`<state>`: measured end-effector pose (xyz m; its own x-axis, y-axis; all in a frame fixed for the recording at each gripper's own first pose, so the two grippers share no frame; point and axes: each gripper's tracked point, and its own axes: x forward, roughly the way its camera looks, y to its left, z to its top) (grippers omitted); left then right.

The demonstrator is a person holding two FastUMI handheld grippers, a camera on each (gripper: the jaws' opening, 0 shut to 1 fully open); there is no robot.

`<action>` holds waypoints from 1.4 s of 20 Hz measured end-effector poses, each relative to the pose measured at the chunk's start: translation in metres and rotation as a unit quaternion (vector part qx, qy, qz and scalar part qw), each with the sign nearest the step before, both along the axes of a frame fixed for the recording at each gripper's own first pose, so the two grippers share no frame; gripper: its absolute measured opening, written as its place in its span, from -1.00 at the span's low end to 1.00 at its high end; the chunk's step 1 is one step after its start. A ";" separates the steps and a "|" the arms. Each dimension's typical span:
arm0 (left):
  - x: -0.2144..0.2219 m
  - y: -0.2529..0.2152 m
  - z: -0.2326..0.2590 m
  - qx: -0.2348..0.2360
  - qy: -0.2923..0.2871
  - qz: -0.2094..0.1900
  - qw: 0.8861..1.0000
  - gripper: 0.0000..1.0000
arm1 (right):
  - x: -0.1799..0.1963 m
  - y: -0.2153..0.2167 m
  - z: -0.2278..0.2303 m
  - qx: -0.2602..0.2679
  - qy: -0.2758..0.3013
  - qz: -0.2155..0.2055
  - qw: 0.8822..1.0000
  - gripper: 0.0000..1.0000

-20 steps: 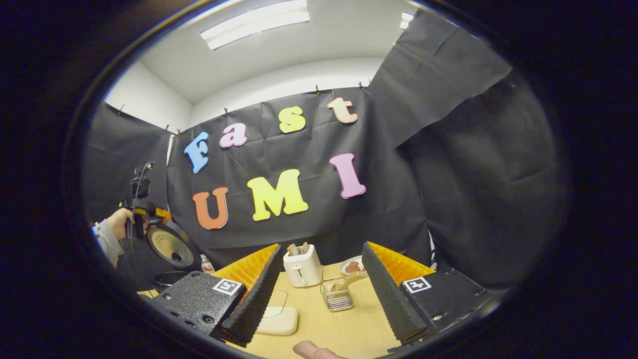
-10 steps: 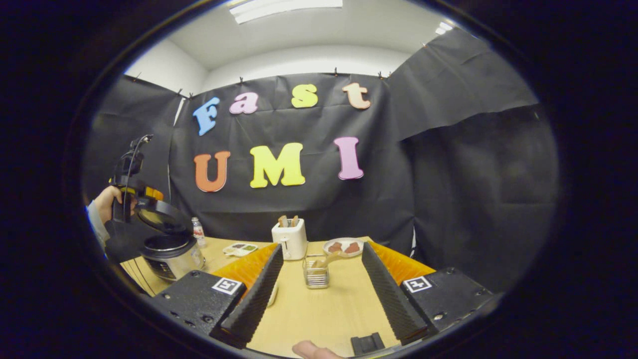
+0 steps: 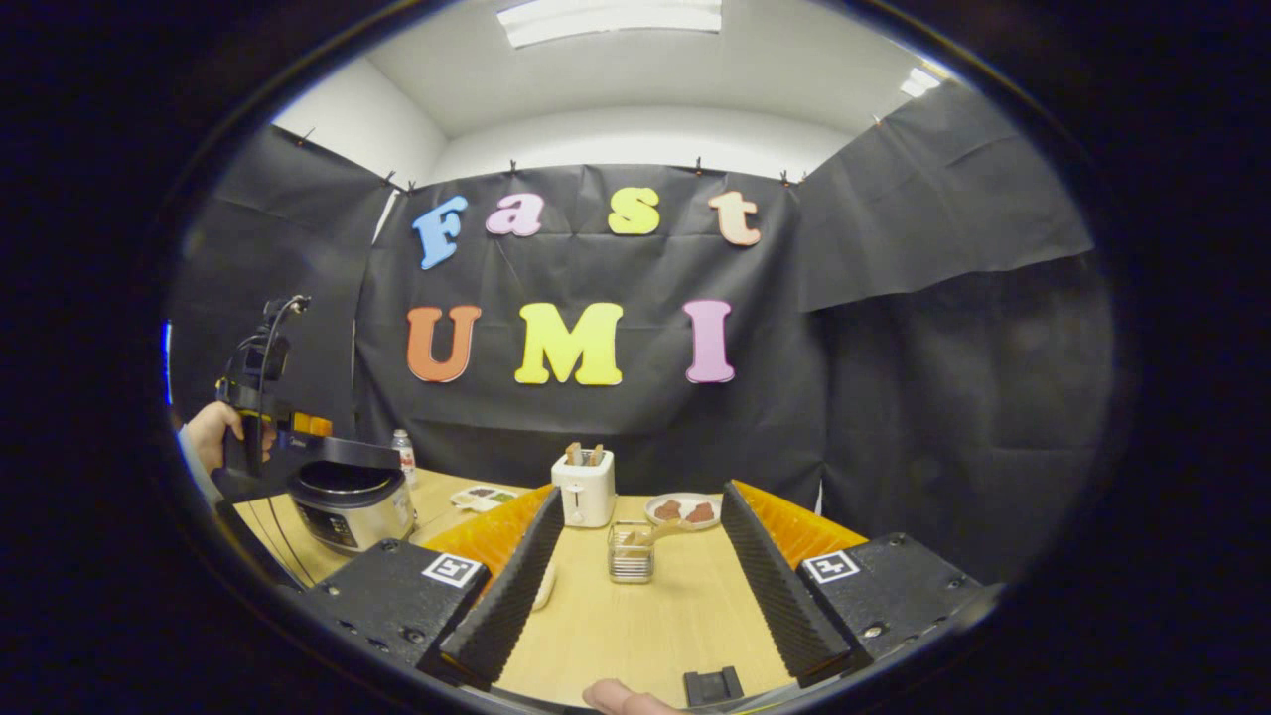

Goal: Close the left gripper, press the button to open the rice cooker; take a wooden spoon from the chopstick holder with the right hand, scoop a spoonful of rice and pour it into the rice cooker, then put the wooden spoon back into the chopstick holder.

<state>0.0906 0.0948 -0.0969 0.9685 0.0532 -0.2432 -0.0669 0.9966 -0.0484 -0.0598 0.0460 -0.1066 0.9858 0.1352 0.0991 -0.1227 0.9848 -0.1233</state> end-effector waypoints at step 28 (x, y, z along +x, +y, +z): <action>-0.015 -0.006 -0.060 0.031 -0.136 0.027 0.990 0.93 | -0.001 0.043 0.008 -0.028 0.010 0.008 1.000 1.00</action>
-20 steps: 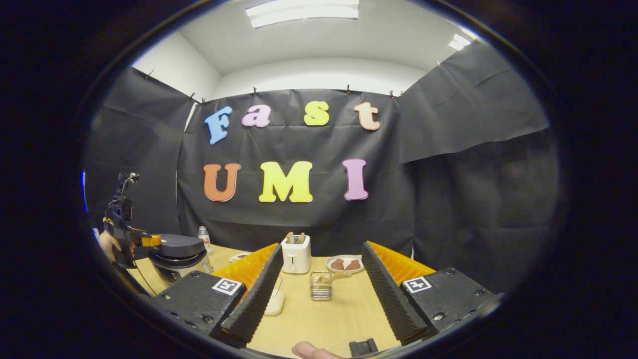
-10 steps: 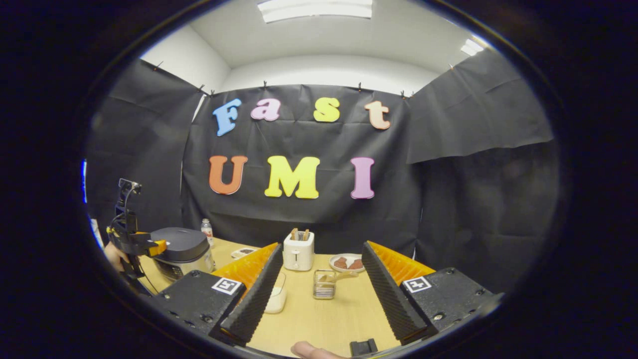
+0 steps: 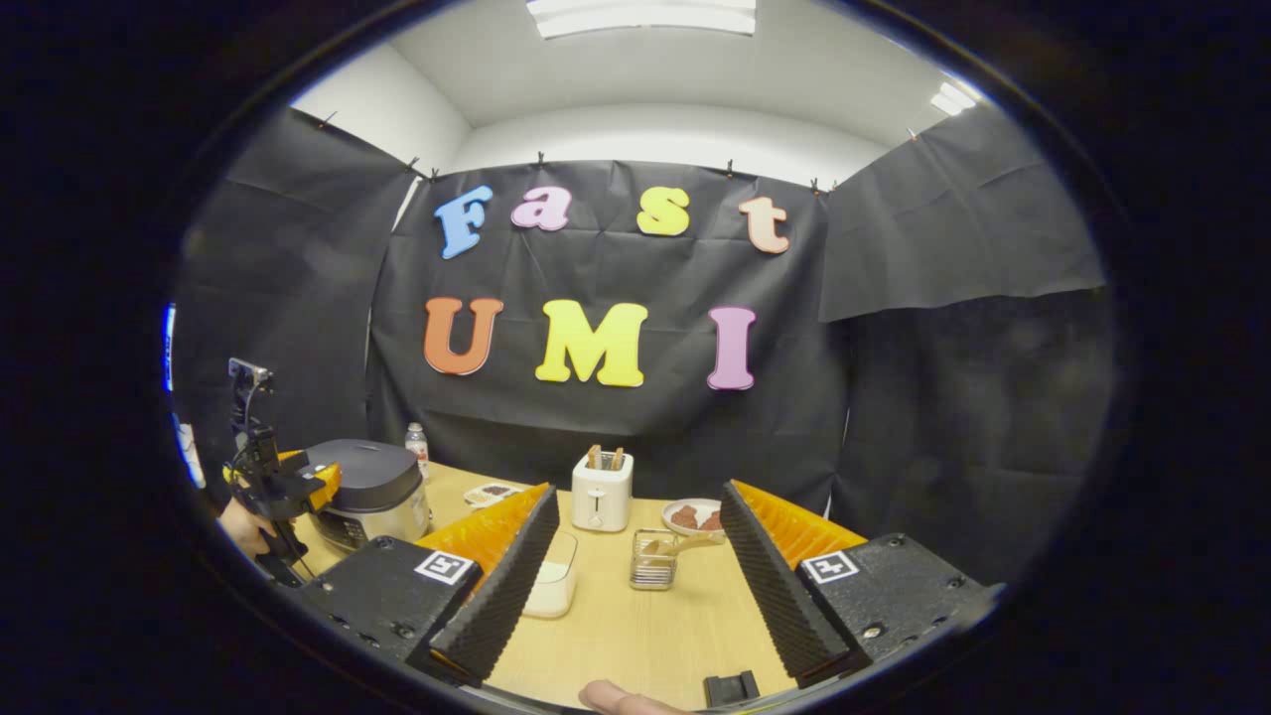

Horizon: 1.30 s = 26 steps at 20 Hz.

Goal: Close the left gripper, press the button to open the rice cooker; take a wooden spoon from the chopstick holder with the right hand, scoop a spoonful of rice and pour it into the rice cooker, then put the wooden spoon back into the chopstick holder.

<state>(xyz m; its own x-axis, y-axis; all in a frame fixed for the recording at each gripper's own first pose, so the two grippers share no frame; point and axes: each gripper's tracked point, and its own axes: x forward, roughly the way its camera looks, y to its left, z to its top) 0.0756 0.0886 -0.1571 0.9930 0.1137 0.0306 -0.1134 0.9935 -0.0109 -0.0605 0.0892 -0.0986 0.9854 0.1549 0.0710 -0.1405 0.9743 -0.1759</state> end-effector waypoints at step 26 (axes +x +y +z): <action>-0.172 -0.068 0.106 -0.029 -0.016 -0.053 0.998 0.89 | -0.008 -0.019 -0.014 0.005 0.007 -0.026 1.000 1.00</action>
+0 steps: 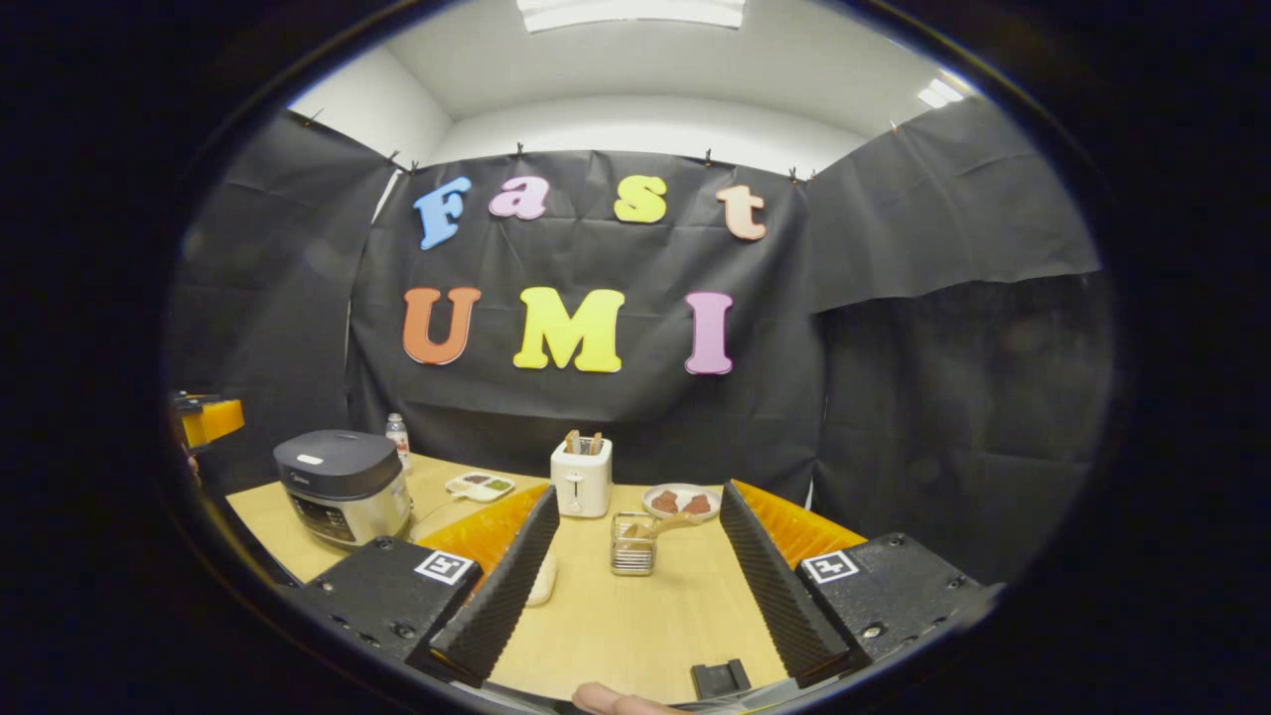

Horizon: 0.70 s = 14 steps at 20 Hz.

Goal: Close the left gripper, press the button to open the rice cooker; take a wooden spoon from the chopstick holder with the right hand, scoop a spoonful of rice and pour it into the rice cooker, then put the wooden spoon back into the chopstick holder.

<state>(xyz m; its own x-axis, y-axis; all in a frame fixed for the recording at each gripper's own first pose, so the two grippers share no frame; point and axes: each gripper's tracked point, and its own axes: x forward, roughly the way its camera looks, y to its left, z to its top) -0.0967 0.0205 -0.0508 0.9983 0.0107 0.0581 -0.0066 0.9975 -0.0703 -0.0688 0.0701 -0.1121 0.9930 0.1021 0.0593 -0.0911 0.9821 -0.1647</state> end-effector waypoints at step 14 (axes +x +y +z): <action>-0.018 -0.050 0.021 0.025 -0.034 -0.050 0.998 0.89 | -0.029 -0.011 0.041 0.006 -0.058 -0.006 0.998 1.00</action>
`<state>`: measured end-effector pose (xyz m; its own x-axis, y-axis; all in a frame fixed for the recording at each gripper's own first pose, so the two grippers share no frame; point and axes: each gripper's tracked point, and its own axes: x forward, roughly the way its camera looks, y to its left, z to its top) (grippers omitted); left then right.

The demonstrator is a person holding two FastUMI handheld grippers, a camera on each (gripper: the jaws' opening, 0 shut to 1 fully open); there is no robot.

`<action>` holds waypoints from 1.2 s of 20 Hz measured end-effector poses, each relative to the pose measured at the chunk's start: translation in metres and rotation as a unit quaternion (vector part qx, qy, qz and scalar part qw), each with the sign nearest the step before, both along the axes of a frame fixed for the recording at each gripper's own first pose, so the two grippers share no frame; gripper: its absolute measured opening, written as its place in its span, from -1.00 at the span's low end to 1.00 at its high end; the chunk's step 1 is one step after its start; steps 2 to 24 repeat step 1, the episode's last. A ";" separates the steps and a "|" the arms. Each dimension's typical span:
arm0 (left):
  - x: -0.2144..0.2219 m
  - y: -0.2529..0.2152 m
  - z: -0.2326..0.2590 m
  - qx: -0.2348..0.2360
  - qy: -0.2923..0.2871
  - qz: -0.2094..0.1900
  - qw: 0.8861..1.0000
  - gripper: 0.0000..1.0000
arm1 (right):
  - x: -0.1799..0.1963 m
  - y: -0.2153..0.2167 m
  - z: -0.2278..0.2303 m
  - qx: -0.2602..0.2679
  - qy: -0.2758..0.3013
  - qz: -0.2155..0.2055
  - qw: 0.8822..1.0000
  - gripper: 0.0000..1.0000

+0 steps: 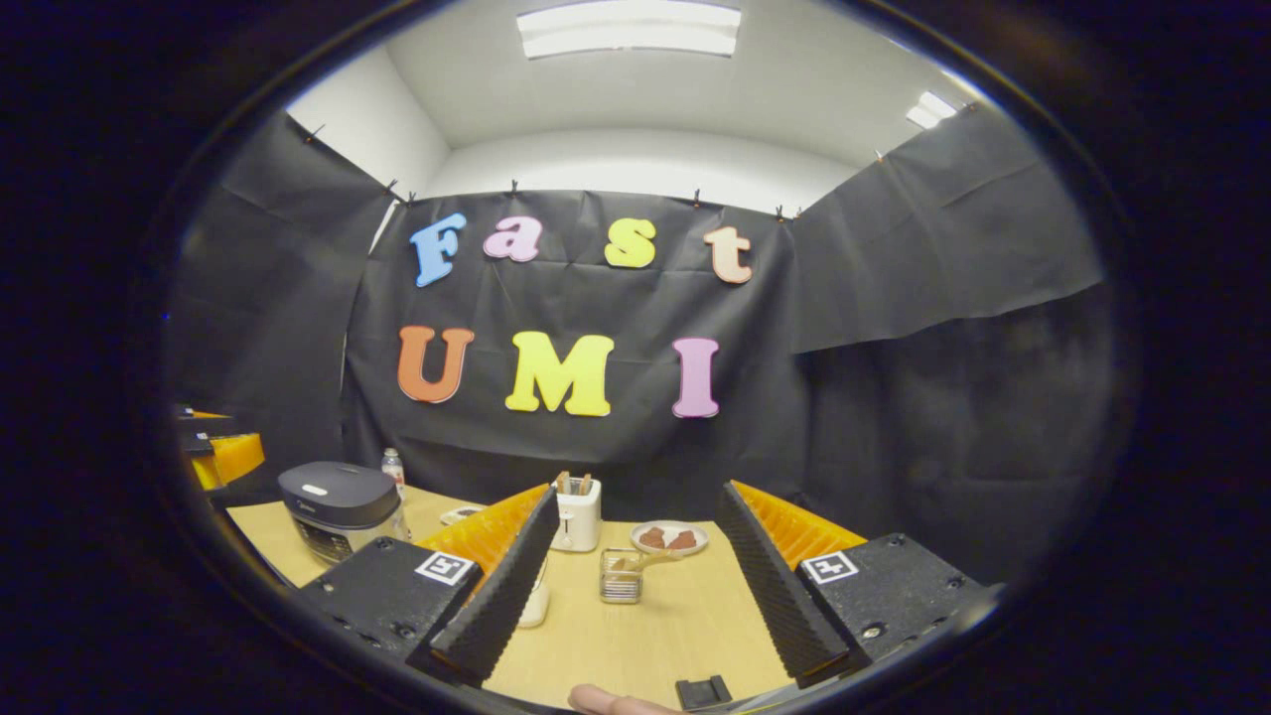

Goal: Close the left gripper, press the button to open the rice cooker; take a wooden spoon from the chopstick holder with the right hand, scoop a spoonful of rice and pour it into the rice cooker, then put the wooden spoon back into the chopstick holder.

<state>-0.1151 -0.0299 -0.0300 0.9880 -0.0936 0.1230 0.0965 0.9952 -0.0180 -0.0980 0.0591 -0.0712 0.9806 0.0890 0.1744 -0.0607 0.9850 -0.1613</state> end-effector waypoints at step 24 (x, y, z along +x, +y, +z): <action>-0.001 -0.004 0.000 -0.003 0.002 -0.006 1.000 0.89 | -0.002 0.000 -0.001 -0.001 0.002 0.000 1.000 1.00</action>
